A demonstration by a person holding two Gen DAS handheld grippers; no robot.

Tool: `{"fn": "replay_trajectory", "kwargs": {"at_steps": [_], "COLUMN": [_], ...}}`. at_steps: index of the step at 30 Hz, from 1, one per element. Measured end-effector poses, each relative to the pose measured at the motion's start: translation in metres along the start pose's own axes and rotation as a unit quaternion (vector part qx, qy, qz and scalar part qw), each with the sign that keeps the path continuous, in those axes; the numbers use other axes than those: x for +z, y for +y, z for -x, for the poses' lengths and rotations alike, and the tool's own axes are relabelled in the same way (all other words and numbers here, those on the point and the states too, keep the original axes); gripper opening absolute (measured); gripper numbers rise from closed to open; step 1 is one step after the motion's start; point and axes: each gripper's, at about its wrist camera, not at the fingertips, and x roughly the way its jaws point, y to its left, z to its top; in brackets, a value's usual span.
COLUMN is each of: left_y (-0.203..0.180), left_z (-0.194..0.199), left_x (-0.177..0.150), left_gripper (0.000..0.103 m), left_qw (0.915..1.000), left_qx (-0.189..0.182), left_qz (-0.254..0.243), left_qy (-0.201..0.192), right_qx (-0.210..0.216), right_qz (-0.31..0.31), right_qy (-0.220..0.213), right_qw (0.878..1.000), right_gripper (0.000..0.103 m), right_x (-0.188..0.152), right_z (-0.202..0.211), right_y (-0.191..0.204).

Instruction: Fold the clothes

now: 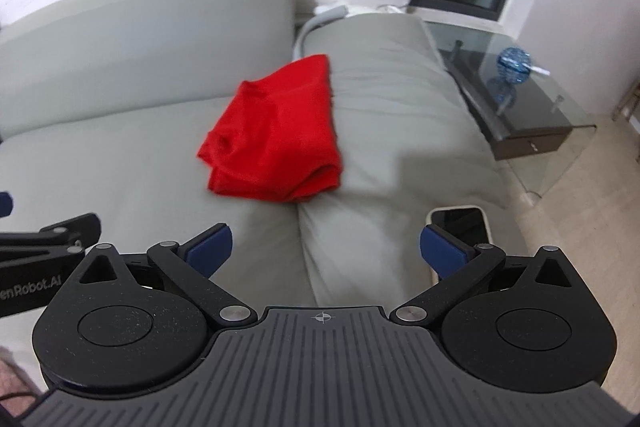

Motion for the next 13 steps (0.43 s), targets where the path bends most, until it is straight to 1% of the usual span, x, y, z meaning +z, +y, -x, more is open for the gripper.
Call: {"fn": "replay_trajectory", "kwargs": {"at_steps": [4, 8, 13], "left_y": [0.005, 0.004, 0.002], "left_z": [0.001, 0.002, 0.004], "left_x": [0.000, 0.001, 0.001], "left_gripper": [0.096, 0.096, 0.096], "left_qw": [1.0000, 1.0000, 1.0000], "left_qx": [0.001, 0.000, -0.001], "left_qz": [0.004, 0.002, 0.002], "left_qy": [0.000, -0.002, -0.007], "right_qx": [-0.001, 0.004, 0.002], "right_qz": [0.010, -0.002, 0.000], "right_qy": [0.014, 0.026, 0.024], "right_qw": [1.000, 1.000, 1.000], "right_gripper": [0.103, 0.103, 0.103], "right_x": [-0.008, -0.014, -0.013], "right_z": [0.000, -0.002, 0.002], "right_y": [0.006, 0.004, 0.005]}}
